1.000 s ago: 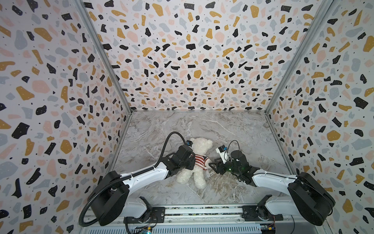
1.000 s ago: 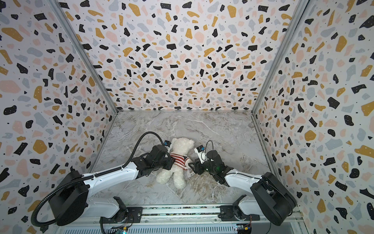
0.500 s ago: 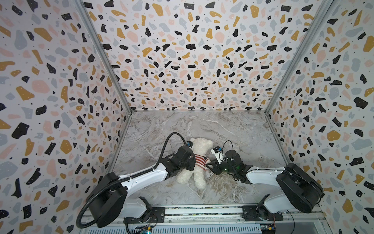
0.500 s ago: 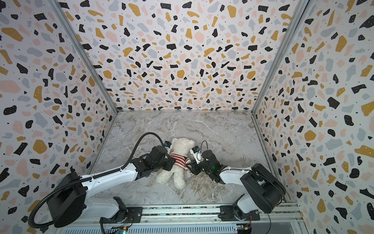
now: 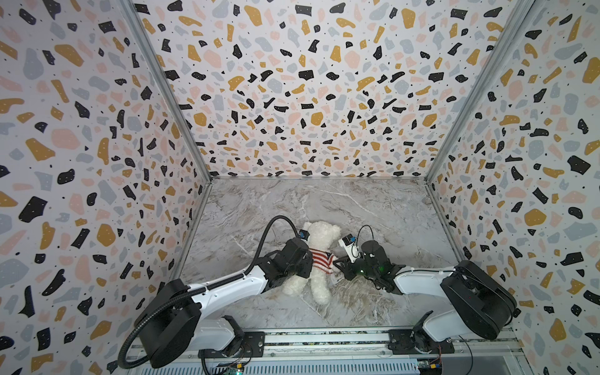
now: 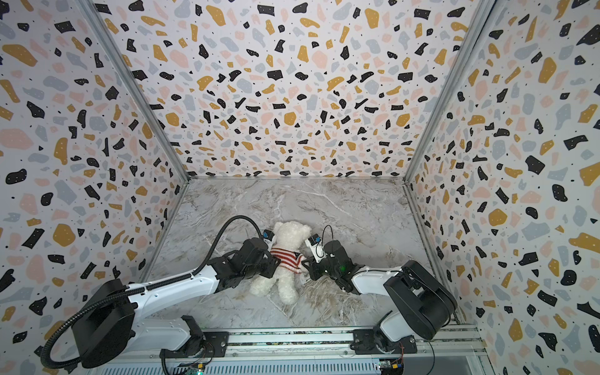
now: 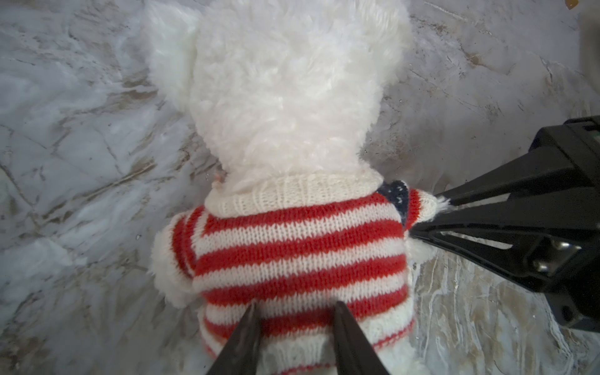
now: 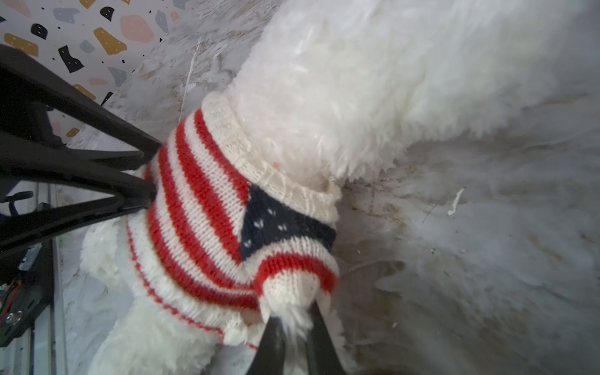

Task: Dress the teddy bear
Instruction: 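Grasp the sweater sleeve cuff with the right gripper while left holds the back hem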

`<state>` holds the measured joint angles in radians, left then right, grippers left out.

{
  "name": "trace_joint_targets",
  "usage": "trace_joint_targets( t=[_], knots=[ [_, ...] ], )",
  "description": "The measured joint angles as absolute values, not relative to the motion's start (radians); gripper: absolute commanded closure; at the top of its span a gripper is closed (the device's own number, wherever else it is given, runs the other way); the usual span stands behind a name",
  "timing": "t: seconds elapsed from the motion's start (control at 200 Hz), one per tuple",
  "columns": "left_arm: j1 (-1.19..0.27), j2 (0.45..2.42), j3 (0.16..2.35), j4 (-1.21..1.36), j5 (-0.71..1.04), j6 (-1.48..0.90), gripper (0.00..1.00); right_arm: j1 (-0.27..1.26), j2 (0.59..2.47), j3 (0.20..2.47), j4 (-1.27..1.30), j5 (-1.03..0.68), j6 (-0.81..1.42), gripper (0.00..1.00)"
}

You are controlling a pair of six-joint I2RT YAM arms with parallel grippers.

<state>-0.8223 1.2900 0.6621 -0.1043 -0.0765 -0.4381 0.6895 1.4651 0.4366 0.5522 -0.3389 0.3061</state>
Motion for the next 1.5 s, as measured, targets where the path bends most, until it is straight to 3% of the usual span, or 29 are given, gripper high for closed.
trace_joint_targets(
  t=[0.16, 1.076, 1.502],
  knots=[
    [-0.842, 1.276, 0.634, -0.107, -0.106, -0.438, 0.60, 0.690, 1.461, 0.437, 0.551, -0.338, 0.305, 1.00],
    [-0.895, 1.084, 0.608, -0.213, -0.084, -0.514, 0.57, 0.701, 1.387, 0.419, 0.533, -0.306, 0.300, 1.00],
    [-0.895, 1.251, 0.733, -0.190, -0.100, -0.505, 0.56, 0.709, 1.385, 0.417, 0.532, -0.300, 0.293, 1.00]
  ],
)
